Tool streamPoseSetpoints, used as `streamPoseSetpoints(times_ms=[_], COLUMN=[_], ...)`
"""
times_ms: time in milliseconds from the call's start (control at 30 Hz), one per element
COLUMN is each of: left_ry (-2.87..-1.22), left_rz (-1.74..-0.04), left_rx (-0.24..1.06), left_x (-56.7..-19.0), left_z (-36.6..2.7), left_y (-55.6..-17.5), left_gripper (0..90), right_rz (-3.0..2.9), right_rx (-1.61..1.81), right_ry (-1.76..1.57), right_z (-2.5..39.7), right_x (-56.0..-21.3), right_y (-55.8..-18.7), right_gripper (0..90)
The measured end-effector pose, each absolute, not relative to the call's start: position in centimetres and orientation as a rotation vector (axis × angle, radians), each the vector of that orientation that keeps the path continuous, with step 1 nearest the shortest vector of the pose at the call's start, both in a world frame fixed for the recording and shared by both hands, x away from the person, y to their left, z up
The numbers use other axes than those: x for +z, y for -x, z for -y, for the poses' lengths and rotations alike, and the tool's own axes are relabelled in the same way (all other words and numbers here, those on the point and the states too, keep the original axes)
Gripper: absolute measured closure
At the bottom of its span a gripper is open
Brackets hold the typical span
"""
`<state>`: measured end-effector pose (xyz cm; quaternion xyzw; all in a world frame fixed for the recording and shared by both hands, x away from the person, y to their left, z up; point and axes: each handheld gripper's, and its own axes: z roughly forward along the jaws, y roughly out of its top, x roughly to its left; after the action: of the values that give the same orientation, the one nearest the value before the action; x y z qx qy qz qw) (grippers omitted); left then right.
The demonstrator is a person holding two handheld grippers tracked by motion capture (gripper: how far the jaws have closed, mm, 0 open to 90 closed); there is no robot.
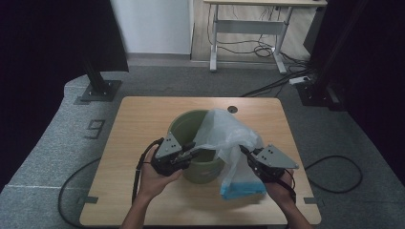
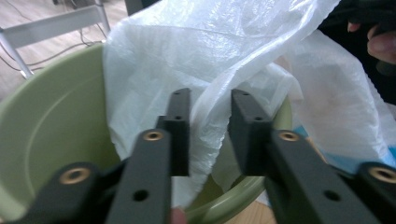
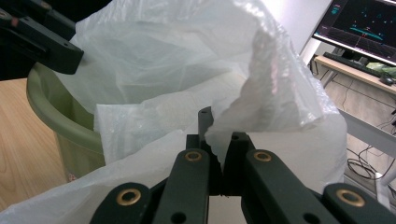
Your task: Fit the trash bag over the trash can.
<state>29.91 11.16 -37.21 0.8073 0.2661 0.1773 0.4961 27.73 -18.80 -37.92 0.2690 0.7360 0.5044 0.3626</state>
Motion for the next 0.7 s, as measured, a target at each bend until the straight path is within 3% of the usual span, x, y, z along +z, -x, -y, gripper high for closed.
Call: streamPoseSetpoints(times_ms=[133,267,333,500,700], left_ry=[-1.978,-1.985,-1.975,-1.978,-1.972], left_rz=[-0.670,-0.721,-0.747,-0.788,-0.799], left_rx=[0.375,0.383,0.389,0.428,0.421], left_x=[-37.4,-37.5,-37.5,-37.5,-37.6], left_z=[-10.9,-10.9,-11.3,-12.4,-12.7], left_y=[-30.4,-30.7,-30.9,-30.6,-30.4], left_gripper=[87.6,90.0,90.0,90.0,90.0], right_rz=[-1.892,-1.896,-1.896,-1.871,-1.879], right_rx=[1.304,1.316,1.335,1.400,1.416], right_ry=[-0.699,-0.718,-0.722,-0.714,-0.762], right_z=[18.8,18.8,18.8,18.9,17.5], right_x=[-38.0,-38.3,-38.5,-39.1,-40.4], right_y=[-27.8,-27.8,-27.5,-25.6,-22.5], right_gripper=[88.6,85.1,76.5,45.2,26.2])
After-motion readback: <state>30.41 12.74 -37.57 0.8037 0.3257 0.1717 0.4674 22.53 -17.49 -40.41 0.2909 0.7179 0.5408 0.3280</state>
